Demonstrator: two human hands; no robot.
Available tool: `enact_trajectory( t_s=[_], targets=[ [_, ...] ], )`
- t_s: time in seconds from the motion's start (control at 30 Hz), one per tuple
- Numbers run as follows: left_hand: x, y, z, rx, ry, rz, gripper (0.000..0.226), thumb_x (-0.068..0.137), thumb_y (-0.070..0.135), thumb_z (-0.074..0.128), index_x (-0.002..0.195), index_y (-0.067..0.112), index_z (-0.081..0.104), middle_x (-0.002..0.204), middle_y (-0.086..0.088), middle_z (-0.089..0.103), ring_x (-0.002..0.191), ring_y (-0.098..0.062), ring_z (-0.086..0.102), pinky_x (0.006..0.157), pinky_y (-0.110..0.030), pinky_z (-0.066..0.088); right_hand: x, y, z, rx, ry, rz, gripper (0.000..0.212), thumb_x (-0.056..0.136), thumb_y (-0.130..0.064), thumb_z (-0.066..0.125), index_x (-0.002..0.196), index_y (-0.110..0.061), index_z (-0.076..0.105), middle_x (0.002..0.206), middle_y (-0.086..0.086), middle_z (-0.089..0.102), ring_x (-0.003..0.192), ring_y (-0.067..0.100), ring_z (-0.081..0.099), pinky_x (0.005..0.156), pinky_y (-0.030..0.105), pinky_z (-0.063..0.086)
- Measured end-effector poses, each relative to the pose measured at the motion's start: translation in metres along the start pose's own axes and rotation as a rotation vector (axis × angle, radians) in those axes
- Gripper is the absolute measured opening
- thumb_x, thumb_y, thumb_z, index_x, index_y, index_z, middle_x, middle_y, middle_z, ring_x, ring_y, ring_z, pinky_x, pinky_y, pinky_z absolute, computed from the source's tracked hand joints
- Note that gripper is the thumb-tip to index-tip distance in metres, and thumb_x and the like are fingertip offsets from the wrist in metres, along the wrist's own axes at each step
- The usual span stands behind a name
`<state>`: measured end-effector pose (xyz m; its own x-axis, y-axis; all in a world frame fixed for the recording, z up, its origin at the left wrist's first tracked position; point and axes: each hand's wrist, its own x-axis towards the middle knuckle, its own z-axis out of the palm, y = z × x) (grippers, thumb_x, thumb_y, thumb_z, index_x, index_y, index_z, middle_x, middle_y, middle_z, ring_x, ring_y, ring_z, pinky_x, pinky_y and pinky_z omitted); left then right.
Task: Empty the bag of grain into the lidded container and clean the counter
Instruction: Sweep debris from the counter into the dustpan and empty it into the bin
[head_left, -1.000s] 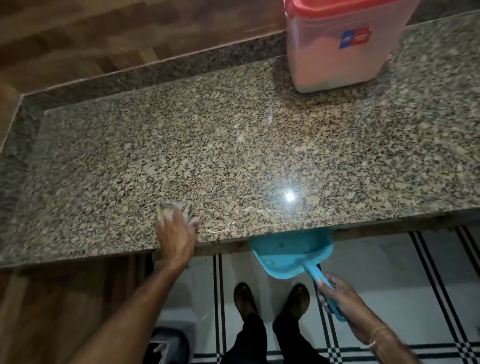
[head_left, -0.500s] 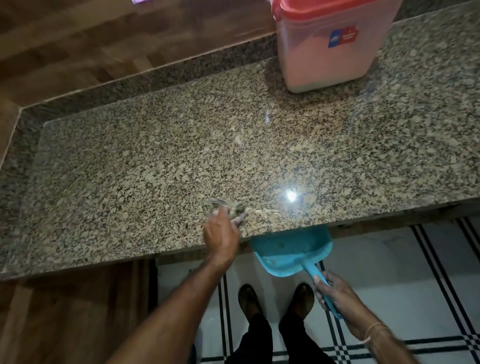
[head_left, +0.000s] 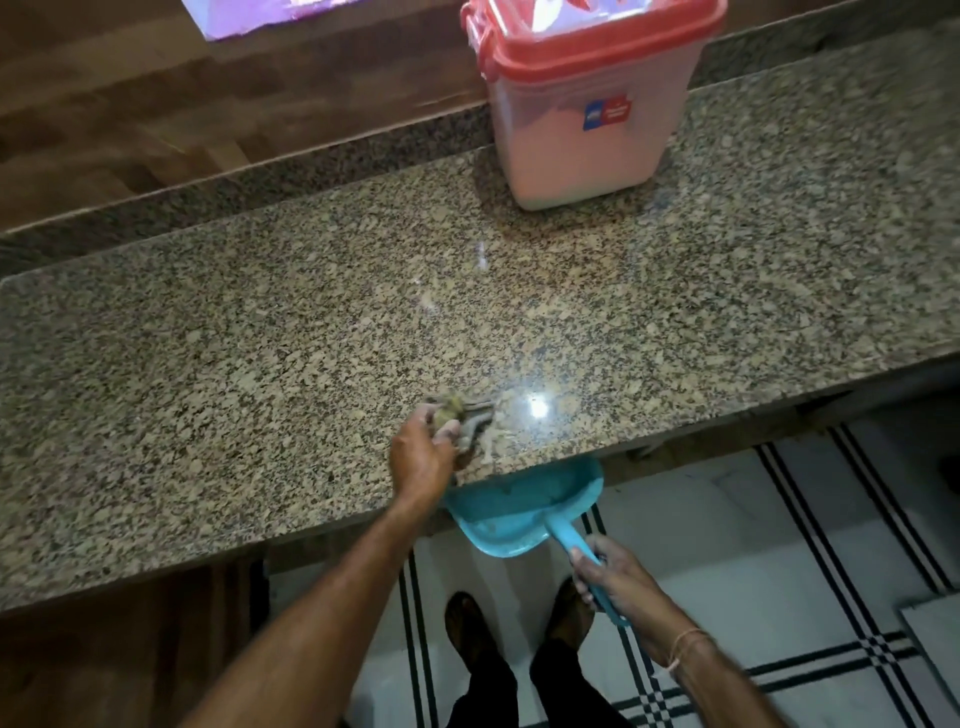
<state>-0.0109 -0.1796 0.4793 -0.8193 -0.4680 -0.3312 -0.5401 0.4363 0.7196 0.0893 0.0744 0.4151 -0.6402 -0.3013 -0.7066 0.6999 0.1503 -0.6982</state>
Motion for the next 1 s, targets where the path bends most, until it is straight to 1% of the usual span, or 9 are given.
enact_trajectory(
  t_s=[0.07, 0.17, 0.27, 0.4, 0.5, 0.57, 0.67, 0.8, 1.0],
  targets=[
    [0.006, -0.009, -0.019, 0.093, 0.04, 0.012, 0.024, 0.1, 0.021, 0.058, 0.123, 0.017, 0.062, 0.102, 0.001, 0.064, 0.077, -0.004, 0.058, 0.057, -0.024, 0.047, -0.003, 0.004, -0.002, 0.004, 0.012, -0.008, 0.021, 0.101, -0.033, 0.059, 0.095, -0.012, 0.057, 0.07, 0.004, 0.058, 0.063, 0.016, 0.052, 0.059, 0.029, 0.044],
    [0.007, -0.012, -0.016, 0.113, -0.013, 0.04, 0.019, 0.1, 0.021, 0.058, 0.118, 0.02, 0.064, 0.108, -0.006, 0.071, 0.082, -0.014, 0.065, 0.066, -0.036, 0.058, -0.008, 0.01, -0.001, 0.041, 0.024, 0.014, 0.02, 0.101, -0.033, 0.058, 0.094, -0.015, 0.056, 0.067, 0.001, 0.057, 0.058, 0.01, 0.051, 0.056, 0.025, 0.043],
    [-0.007, 0.001, 0.011, 0.151, -0.139, 0.172, 0.022, 0.101, 0.025, 0.057, 0.12, 0.021, 0.068, 0.114, 0.0, 0.069, 0.085, -0.011, 0.066, 0.069, -0.029, 0.058, -0.013, 0.013, 0.001, 0.063, 0.03, 0.028, 0.02, 0.101, -0.032, 0.057, 0.097, -0.012, 0.056, 0.067, 0.0, 0.057, 0.056, 0.009, 0.051, 0.055, 0.023, 0.043],
    [-0.022, 0.008, 0.031, 0.163, -0.281, 0.387, 0.022, 0.101, 0.038, 0.053, 0.096, 0.027, 0.071, 0.094, 0.006, 0.069, 0.083, -0.012, 0.066, 0.071, -0.034, 0.06, -0.016, 0.011, 0.009, 0.078, 0.024, -0.007, 0.019, 0.102, -0.031, 0.058, 0.098, -0.012, 0.057, 0.067, 0.0, 0.055, 0.055, 0.009, 0.049, 0.054, 0.022, 0.042],
    [-0.016, 0.003, 0.025, 0.346, -0.351, 0.466, 0.014, 0.095, 0.039, 0.064, 0.101, 0.028, 0.07, 0.112, 0.002, 0.053, 0.106, -0.02, 0.056, 0.089, -0.041, 0.058, -0.016, 0.007, 0.013, 0.031, 0.035, -0.041, 0.019, 0.1, -0.032, 0.06, 0.091, -0.015, 0.055, 0.066, -0.001, 0.057, 0.056, 0.008, 0.05, 0.055, 0.022, 0.043],
    [-0.008, 0.005, 0.019, 0.445, -0.38, 0.53, 0.025, 0.09, 0.043, 0.067, 0.11, 0.027, 0.069, 0.123, -0.001, 0.05, 0.113, -0.019, 0.052, 0.096, -0.041, 0.055, -0.015, 0.007, 0.015, -0.006, 0.038, -0.051, 0.023, 0.098, -0.036, 0.061, 0.09, -0.015, 0.056, 0.066, -0.003, 0.058, 0.058, 0.009, 0.051, 0.058, 0.025, 0.044],
    [-0.012, 0.017, 0.014, 0.448, -0.438, 0.606, 0.019, 0.093, 0.034, 0.066, 0.104, 0.02, 0.072, 0.114, -0.003, 0.062, 0.099, -0.014, 0.061, 0.088, -0.039, 0.058, -0.015, 0.009, 0.016, -0.002, 0.041, -0.053, 0.033, 0.098, -0.036, 0.062, 0.098, -0.004, 0.056, 0.068, -0.002, 0.059, 0.06, 0.009, 0.052, 0.06, 0.025, 0.044],
    [-0.021, 0.007, 0.024, 0.812, -0.339, 0.778, 0.052, 0.091, 0.035, 0.069, 0.139, 0.02, 0.055, 0.124, 0.0, 0.058, 0.108, -0.015, 0.05, 0.092, -0.029, 0.049, -0.017, 0.009, 0.019, 0.035, 0.02, -0.059, 0.021, 0.101, -0.029, 0.06, 0.092, -0.012, 0.051, 0.067, 0.0, 0.056, 0.055, 0.007, 0.049, 0.055, 0.021, 0.041],
    [-0.013, 0.003, 0.034, 0.887, -0.347, 0.769, 0.034, 0.092, 0.027, 0.072, 0.119, 0.017, 0.054, 0.11, 0.001, 0.058, 0.093, -0.009, 0.048, 0.082, -0.021, 0.045, -0.017, 0.003, 0.028, 0.027, -0.009, -0.07, 0.018, 0.101, -0.025, 0.06, 0.092, -0.012, 0.05, 0.067, 0.0, 0.057, 0.054, 0.006, 0.049, 0.054, 0.019, 0.042]
  ],
)
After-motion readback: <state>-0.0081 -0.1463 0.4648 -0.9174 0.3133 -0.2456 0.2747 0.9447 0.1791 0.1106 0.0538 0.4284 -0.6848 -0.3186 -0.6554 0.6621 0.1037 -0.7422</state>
